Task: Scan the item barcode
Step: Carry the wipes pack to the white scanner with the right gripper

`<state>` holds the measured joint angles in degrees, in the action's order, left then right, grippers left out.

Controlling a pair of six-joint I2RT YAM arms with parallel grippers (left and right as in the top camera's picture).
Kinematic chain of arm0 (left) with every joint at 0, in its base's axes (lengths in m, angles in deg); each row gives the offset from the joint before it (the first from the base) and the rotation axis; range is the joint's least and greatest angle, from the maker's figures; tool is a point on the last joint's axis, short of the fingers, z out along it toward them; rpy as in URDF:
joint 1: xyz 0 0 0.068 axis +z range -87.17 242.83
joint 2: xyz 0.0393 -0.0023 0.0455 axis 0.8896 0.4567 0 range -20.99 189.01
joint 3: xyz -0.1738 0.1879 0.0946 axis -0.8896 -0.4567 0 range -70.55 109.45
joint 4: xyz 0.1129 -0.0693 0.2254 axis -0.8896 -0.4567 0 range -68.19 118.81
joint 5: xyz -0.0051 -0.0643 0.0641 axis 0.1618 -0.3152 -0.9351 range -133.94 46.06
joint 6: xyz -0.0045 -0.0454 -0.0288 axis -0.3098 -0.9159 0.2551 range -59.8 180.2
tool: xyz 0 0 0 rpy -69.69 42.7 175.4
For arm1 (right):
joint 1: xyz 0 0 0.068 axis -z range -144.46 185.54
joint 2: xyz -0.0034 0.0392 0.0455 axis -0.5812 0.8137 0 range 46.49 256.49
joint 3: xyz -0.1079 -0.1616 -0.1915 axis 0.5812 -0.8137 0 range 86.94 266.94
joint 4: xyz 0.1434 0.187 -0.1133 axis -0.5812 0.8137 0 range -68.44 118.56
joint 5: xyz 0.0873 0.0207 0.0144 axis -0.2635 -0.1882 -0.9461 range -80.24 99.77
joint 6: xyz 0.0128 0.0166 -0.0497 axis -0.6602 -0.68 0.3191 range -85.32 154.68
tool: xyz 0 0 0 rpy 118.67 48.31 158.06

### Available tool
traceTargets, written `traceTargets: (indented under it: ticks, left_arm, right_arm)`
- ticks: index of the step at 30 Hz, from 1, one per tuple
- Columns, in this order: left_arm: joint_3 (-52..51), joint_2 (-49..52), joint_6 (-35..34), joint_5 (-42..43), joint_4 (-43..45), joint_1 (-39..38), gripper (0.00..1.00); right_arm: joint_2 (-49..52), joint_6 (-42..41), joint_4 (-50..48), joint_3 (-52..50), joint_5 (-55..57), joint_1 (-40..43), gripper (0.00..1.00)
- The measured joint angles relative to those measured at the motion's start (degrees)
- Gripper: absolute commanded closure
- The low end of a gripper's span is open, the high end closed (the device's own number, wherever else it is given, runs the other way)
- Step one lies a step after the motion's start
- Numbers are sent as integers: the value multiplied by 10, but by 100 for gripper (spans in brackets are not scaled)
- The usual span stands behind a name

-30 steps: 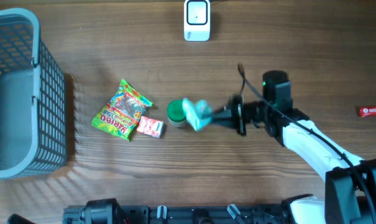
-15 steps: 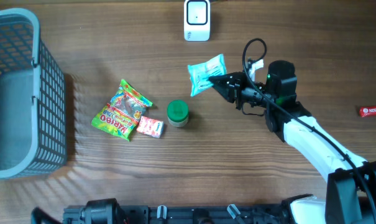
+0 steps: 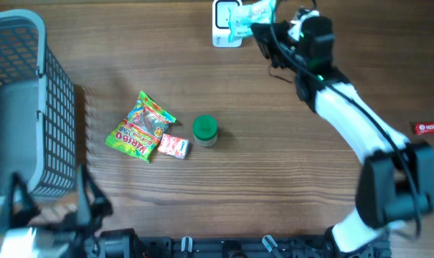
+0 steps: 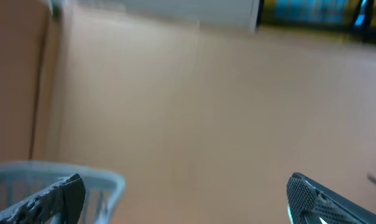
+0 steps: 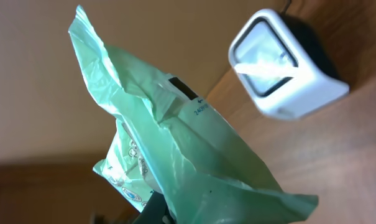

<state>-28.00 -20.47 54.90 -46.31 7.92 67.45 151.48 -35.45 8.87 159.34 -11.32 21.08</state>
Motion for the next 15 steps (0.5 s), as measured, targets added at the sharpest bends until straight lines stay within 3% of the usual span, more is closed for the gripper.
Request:
traceTargets:
  ticks: [7, 15]
  left_arm:
    - [-122, 0, -9, 40, 75, 0, 0]
    - [-164, 0, -10, 47, 67, 0, 0]
  right_arm:
    - [196, -14, 20, 183, 12, -12, 95]
    - [297, -50, 22, 288, 63, -32, 95]
